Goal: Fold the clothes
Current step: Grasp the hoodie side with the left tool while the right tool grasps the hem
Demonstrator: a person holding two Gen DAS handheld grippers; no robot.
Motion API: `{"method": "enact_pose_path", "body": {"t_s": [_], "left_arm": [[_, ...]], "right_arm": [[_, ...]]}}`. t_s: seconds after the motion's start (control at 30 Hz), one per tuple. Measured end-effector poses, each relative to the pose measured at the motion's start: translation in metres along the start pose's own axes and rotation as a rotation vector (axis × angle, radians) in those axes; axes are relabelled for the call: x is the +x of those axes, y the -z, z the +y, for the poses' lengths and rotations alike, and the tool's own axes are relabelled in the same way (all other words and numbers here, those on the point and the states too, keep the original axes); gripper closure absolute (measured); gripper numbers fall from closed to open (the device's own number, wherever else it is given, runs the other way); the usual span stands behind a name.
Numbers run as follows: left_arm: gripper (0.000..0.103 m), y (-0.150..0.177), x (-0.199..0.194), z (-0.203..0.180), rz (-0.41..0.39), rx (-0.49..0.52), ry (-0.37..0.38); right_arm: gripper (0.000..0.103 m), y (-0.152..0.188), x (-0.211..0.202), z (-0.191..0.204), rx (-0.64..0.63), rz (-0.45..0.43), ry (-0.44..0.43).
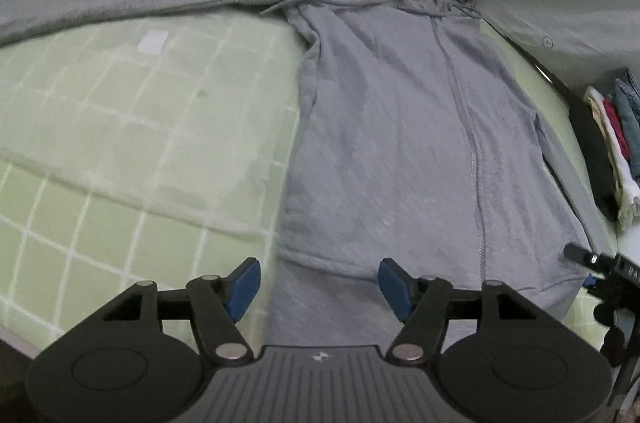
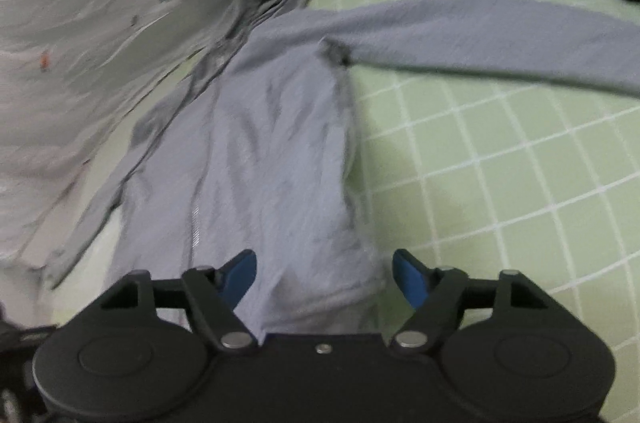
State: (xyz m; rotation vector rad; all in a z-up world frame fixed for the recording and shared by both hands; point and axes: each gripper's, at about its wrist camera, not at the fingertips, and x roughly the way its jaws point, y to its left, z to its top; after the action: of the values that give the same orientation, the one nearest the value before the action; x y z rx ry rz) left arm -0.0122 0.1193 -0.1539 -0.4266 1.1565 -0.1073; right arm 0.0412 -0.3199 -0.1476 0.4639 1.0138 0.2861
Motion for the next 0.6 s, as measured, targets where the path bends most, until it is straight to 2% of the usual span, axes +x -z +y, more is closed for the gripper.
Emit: {"method": "enact_pose_path", "body": {"t_s": [0.03, 0.07, 0.1, 0.13, 0.2, 0.27, 0.33, 0.43, 0.47, 0.53, 0.6], "left_arm": [[0.049, 0.002, 0.0, -0.001, -0.01, -0.005, -0.002], [0.067, 0.003, 0.001, -0.002, -0.01, -0.021, 0.002], [0.088, 0.004, 0.002, -0.002, -0.008, -0.039, 0.007], [0.089, 0.005, 0.003, -0.002, -0.007, -0.057, 0.012], [0.092, 0.006, 0.0, -0.003, -0.022, -0.087, 0.006], [0.098, 0.003, -0.023, -0.012, -0.059, -0.065, -0.002], [0.099, -0.001, -0.052, -0.02, -0.109, -0.047, 0.002], [0.097, -0.006, -0.077, -0.017, -0.156, -0.091, -0.024], [0.094, -0.005, -0.07, -0.012, -0.143, -0.098, -0.04], [0.091, 0.0, -0.051, -0.005, -0.089, -0.107, -0.073], [0.091, 0.005, -0.041, -0.001, -0.038, -0.1, -0.113]], "right_arm": [[0.052, 0.002, 0.001, -0.002, 0.002, 0.018, -0.032], [0.057, 0.004, 0.001, -0.004, 0.004, 0.037, -0.064], [0.073, 0.006, 0.001, -0.006, 0.011, 0.051, -0.1], [0.081, 0.008, 0.001, -0.008, 0.028, 0.058, -0.134], [0.085, 0.013, -0.008, -0.015, 0.127, 0.046, -0.204], [0.087, 0.019, -0.019, -0.023, 0.244, 0.027, -0.28], [0.091, 0.025, -0.03, -0.031, 0.362, 0.008, -0.356], [0.091, 0.034, -0.047, -0.043, 0.538, -0.021, -0.469], [0.09, 0.037, -0.048, -0.045, 0.539, 0.004, -0.425], [0.089, 0.047, -0.037, -0.047, 0.484, 0.085, -0.256], [0.09, 0.051, -0.037, -0.043, 0.464, 0.094, -0.206]]}}
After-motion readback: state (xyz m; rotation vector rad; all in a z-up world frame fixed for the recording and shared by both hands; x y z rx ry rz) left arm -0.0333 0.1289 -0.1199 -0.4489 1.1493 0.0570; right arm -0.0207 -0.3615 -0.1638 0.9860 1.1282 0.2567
